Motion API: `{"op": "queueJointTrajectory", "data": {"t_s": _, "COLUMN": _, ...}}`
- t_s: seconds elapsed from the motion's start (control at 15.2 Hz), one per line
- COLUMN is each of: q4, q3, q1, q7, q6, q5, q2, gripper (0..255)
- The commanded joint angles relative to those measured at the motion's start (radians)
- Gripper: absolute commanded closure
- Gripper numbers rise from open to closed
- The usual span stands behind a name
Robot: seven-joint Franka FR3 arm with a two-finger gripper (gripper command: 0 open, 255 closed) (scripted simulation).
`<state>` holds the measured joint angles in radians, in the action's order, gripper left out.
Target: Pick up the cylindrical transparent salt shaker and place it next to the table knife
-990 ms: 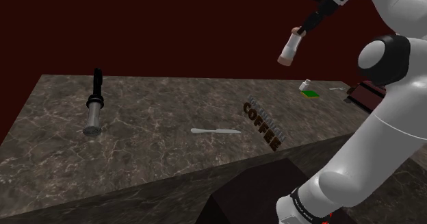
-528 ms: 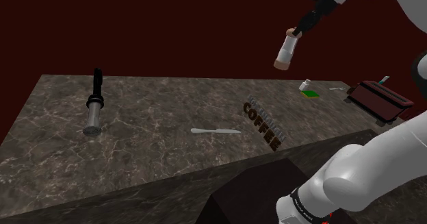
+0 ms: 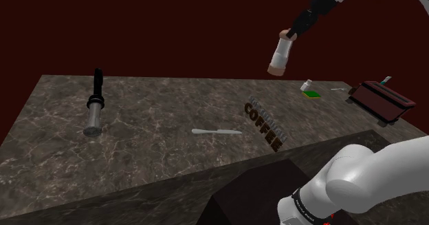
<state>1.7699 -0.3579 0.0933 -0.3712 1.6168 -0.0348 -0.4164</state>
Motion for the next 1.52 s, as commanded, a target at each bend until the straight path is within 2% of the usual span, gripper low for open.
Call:
{"op": "queueJointTrajectory", "data": {"t_s": 0.0, "q4": 0.047, "q3": 0.047, "q1": 0.004, "q7": 0.055, "q6": 0.007, "q5": 0.009, "q2": -0.045, "gripper": 255}}
{"op": "queueJointTrajectory", "data": {"t_s": 0.73, "q4": 0.188, "q3": 0.285, "q1": 0.042, "q7": 0.326, "q6": 0.02, "q5": -0.015, "q2": -0.189, "gripper": 255}}
{"op": "queueJointTrajectory", "data": {"t_s": 1.45, "q4": 0.193, "q3": 0.52, "q1": 0.091, "q7": 0.591, "q6": 0.029, "q5": -0.076, "q2": -0.205, "gripper": 255}}
